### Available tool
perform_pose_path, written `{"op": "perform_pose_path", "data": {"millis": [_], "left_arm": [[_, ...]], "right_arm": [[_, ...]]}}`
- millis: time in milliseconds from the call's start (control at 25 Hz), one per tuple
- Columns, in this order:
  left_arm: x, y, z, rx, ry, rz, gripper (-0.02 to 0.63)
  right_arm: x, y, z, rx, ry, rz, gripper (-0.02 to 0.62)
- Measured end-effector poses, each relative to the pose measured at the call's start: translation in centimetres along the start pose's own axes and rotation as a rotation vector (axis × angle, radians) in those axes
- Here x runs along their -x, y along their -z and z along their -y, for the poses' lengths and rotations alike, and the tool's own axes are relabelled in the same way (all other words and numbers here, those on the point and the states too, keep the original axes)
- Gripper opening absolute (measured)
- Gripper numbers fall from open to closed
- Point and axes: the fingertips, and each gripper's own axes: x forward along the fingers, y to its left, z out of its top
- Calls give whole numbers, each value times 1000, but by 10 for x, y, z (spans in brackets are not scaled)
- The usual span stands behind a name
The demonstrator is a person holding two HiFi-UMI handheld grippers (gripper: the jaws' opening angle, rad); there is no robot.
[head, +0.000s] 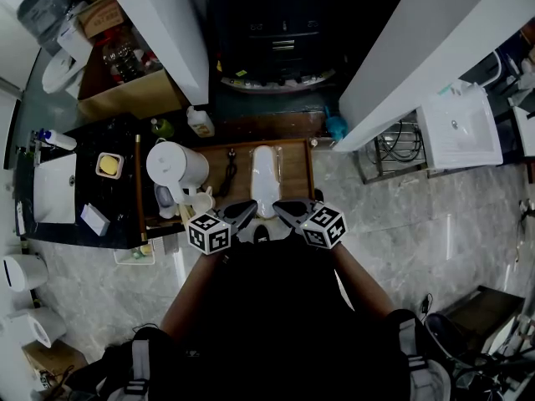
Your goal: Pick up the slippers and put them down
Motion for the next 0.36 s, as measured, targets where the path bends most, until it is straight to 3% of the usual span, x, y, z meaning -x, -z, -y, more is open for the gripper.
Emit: {"op": "perform_pose_path", "data": {"millis": [360], "left_arm": [[-5,-17,2,-3,22,39,12]], "right_arm": [[-1,-6,7,36,18,-16,8]]}}
